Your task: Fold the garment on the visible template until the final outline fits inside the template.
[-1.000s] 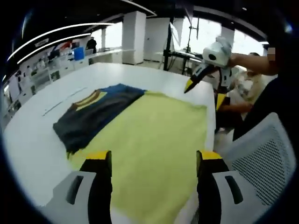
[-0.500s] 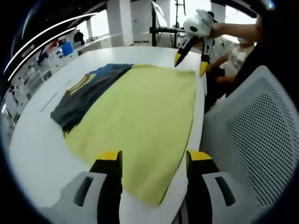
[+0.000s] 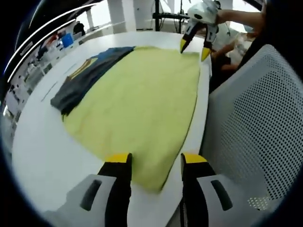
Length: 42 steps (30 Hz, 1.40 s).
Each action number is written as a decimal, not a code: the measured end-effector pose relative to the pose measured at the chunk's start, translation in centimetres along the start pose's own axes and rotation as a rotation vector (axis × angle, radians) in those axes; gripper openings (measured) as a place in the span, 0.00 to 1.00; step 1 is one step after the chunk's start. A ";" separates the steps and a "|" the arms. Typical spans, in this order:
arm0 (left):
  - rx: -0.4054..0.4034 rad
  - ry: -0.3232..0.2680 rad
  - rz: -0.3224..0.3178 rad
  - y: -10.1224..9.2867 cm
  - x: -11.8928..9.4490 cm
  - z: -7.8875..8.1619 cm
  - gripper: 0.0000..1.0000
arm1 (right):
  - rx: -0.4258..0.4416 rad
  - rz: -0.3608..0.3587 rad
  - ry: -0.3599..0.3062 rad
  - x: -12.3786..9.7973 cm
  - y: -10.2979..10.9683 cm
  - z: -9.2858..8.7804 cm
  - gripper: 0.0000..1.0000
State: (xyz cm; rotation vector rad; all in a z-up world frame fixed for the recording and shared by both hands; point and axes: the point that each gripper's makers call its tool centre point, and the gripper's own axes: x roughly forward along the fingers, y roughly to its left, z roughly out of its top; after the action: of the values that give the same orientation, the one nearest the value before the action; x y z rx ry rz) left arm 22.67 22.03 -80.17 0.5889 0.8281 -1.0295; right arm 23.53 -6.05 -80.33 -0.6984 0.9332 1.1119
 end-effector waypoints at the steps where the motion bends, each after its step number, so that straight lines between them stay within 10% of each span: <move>1: 0.009 0.003 -0.007 -0.1 0.0 0.0 0.38 | -0.003 0.000 0.002 0.0 0.0 -0.1 0.40; 11: -0.042 -0.012 -0.005 0.3 0.0 0.2 0.35 | -0.003 0.009 -0.002 0.1 -0.3 0.0 0.35; 25: -0.113 -0.026 0.043 1.8 0.3 0.3 0.09 | 0.012 -0.047 -0.001 0.4 -2.3 0.0 0.01; 42: -0.289 0.042 0.077 2.4 -1.5 1.8 0.00 | 0.140 -0.066 -0.032 -1.7 -2.7 1.1 0.00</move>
State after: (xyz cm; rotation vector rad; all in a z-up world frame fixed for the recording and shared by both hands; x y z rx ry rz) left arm 24.97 22.43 -77.78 0.3934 0.9644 -0.8112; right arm 26.18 -6.64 -78.28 -0.5912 0.9446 0.9874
